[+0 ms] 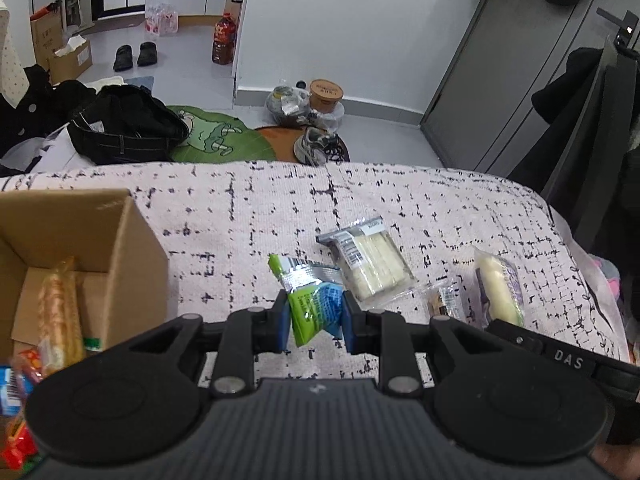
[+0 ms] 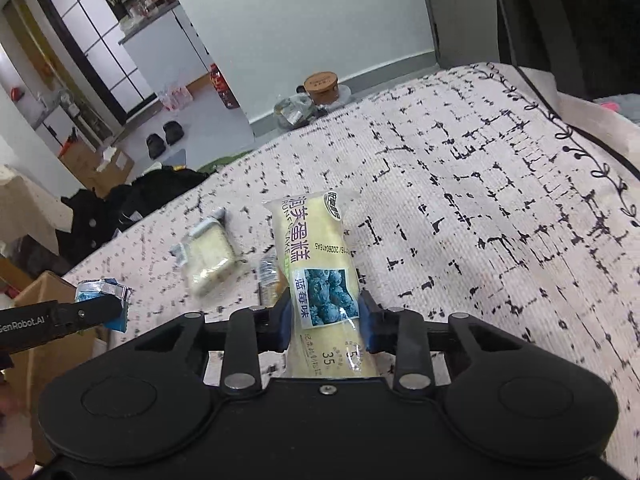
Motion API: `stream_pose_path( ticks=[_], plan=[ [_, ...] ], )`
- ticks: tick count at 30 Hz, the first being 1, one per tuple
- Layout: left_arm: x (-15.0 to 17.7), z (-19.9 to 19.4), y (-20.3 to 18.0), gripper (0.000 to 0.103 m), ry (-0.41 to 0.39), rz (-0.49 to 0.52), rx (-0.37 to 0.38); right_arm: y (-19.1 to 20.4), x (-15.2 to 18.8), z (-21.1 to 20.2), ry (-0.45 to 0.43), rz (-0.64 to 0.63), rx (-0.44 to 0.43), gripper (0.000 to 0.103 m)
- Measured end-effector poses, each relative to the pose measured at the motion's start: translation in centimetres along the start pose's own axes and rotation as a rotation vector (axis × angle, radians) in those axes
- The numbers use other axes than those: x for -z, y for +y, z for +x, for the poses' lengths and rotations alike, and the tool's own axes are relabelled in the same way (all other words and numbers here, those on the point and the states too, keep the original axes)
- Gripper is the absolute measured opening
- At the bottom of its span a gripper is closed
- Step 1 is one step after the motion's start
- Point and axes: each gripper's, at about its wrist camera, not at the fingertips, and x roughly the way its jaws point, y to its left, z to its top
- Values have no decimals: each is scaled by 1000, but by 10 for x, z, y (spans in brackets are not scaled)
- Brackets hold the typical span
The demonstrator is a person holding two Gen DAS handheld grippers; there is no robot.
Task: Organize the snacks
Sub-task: 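Close the left tool on the green-blue packet while the right tool grasps the white cheese-stick pack, then carry both snacks over the box and open both tools to drop them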
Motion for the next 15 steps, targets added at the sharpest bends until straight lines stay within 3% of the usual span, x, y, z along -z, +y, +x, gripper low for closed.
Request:
stream_pose_path(
  ticks=[15],
  plan=[
    [1, -46, 27, 24, -73, -34, 19, 39, 1, -35, -57, 20, -74, 31]
  ],
)
